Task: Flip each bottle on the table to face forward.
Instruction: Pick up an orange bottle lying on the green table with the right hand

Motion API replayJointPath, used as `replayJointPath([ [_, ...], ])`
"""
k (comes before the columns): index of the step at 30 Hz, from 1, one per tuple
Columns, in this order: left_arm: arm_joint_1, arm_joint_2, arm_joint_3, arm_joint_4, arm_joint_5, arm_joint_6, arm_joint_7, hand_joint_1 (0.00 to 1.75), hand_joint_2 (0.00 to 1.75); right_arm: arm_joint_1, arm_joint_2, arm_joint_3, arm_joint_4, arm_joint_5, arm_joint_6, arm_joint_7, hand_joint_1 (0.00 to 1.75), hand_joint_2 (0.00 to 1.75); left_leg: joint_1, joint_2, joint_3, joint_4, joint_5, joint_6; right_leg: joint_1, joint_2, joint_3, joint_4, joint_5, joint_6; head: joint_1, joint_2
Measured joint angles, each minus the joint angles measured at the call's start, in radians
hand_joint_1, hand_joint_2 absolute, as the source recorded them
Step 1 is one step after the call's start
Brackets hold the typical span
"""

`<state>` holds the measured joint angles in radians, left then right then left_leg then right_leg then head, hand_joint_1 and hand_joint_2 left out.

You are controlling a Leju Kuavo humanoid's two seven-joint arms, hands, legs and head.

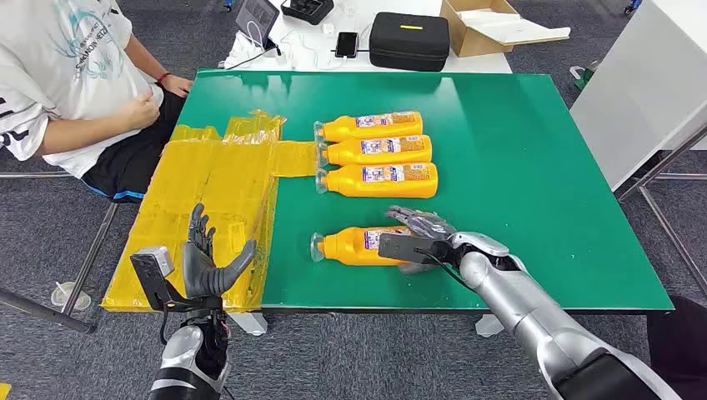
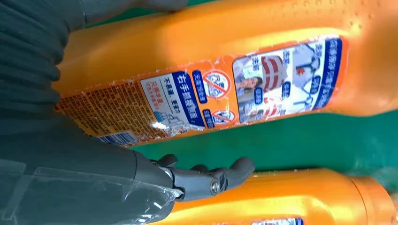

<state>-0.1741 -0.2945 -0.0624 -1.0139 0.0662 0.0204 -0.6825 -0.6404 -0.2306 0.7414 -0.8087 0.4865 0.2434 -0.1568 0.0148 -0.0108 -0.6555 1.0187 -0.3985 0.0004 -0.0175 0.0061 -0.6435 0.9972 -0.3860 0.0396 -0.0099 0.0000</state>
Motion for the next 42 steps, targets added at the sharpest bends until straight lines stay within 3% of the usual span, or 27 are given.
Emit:
replayJointPath([
  [17,-0.024,0.0,-0.018,0.042,0.009,0.002,-0.001,0.0,1.75,-0.075,-0.007,0.094,0.116,-0.111,0.034,-0.056,1.75,1.75,0.0,0.0,0.003,0.0,0.0,0.0,0.0,0.0,0.002,0.0,0.0,0.0,0.0,0.0],
  [21,-0.023,0.0,-0.024,0.043,0.018,0.002,-0.003,0.0,1.75,-0.032,-0.009,0.074,0.09,-0.165,-0.072,-0.095,1.75,1.75,0.0,0.0,0.004,0.0,-0.001,0.0,0.0,0.0,0.004,0.0,0.0,0.0,0.0,0.0],
  [26,-0.012,0.0,-0.024,0.034,0.02,0.002,-0.006,0.0,1.75,0.093,0.014,-0.028,-0.012,-0.17,-0.234,-0.151,1.75,1.75,0.0,0.0,0.004,0.0,-0.001,0.0,0.0,0.0,0.005,0.0,0.0,0.0,0.0,0.0],
  [33,-0.003,0.0,-0.024,0.025,0.02,0.004,-0.007,0.0,1.75,0.191,0.051,-0.138,-0.114,-0.139,-0.268,-0.178,1.75,1.75,0.0,0.0,0.003,0.0,0.0,0.0,0.0,0.0,0.004,0.0,0.0,0.0,0.0,0.0],
  [38,0.012,0.0,-0.024,0.002,0.033,0.008,-0.013,0.0,1.75,0.298,0.14,-0.273,-0.244,-0.13,-0.426,-0.307,1.75,1.75,0.0,0.0,0.0,0.0,-0.001,0.0,0.0,0.0,0.0,0.0,0.0,0.0,0.0,0.0],
  [42,0.011,0.0,-0.029,-0.012,0.057,0.008,-0.011,0.0,1.75,0.364,0.224,-0.367,-0.373,-0.093,-0.616,-0.407,1.75,1.75,0.0,0.0,-0.001,0.0,-0.001,0.0,0.0,0.0,-0.001,0.0,-0.001,0.0,0.0,0.0],
])
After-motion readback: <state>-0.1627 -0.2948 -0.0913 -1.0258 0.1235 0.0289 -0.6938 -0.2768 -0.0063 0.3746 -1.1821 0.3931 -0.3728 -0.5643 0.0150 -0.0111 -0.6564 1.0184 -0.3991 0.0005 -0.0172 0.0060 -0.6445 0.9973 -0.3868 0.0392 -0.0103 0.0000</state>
